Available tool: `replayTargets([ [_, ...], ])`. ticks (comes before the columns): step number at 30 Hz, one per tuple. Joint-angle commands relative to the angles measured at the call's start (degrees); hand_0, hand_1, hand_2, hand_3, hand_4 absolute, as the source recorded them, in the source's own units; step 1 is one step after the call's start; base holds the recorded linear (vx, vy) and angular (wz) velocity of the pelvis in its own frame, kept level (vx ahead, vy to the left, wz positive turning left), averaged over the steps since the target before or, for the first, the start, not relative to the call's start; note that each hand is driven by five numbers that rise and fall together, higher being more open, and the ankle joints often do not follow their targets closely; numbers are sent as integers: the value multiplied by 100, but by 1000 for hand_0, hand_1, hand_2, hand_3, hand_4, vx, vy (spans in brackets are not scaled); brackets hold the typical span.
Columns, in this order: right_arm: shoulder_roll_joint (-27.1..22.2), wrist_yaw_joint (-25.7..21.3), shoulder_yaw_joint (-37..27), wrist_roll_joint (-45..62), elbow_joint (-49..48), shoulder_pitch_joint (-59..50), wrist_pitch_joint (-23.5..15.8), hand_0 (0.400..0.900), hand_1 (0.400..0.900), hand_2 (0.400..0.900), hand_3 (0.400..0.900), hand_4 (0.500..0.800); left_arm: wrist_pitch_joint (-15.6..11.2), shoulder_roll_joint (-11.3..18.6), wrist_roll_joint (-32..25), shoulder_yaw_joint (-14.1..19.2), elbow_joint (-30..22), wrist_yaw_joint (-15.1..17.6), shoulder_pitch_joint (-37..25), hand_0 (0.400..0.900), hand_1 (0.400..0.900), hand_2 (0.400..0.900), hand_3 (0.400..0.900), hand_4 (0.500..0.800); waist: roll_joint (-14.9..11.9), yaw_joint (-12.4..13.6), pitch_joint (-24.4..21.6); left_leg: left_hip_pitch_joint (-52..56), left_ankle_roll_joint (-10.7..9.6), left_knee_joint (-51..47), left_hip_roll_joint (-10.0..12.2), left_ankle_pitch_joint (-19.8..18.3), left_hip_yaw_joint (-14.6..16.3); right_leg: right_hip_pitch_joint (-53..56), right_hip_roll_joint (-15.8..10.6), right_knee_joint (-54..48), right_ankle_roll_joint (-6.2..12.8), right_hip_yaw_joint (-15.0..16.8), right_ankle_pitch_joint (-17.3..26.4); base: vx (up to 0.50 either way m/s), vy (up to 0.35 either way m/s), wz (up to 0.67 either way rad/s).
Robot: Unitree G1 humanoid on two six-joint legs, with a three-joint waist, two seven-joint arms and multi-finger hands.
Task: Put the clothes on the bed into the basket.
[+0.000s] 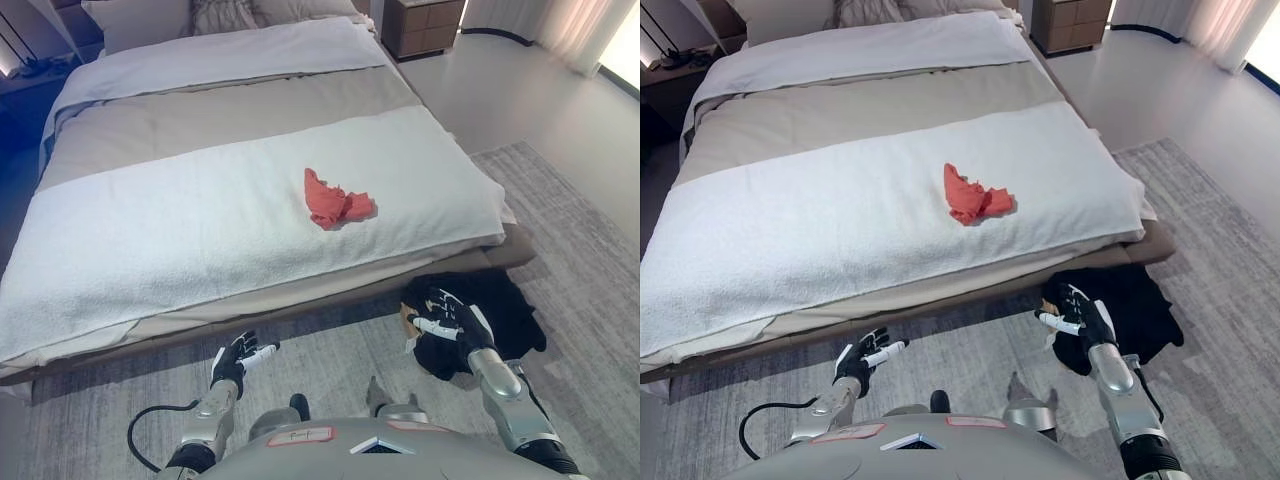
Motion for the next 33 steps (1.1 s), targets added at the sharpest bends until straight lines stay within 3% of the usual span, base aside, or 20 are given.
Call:
replayTargets([
  [1, -90, -136, 48, -120, -172, -431, -527, 900, 900, 900, 900, 800, -397, 325, 35, 20, 69, 63, -470, 900, 900, 900, 900, 800, -210, 118, -1, 278, 136, 43, -279, -782, 101, -287, 74, 18, -94, 94, 22, 0, 0, 0],
  [19, -144, -54, 5, -105, -242, -440, -489, 900, 900, 900, 900, 800, -337, 340, -25, 53, 91, -67, -453, 900, 900, 900, 900, 800, -171, 78, 76, 248, 83, 43, -224, -729, 100, -321, 118, 18, -133, 114, 3, 2, -14, 1],
  [33, -263, -122, -124, -21, -288, -428, -546, 900, 900, 900, 900, 800, -350, 322, -181, 25, 89, -47, -546, 900, 900, 900, 900, 800, -229, 24, 224, 134, -100, 43, 11, -573, 116, -455, 346, 18, -280, 162, -83, 22, -79, 1],
])
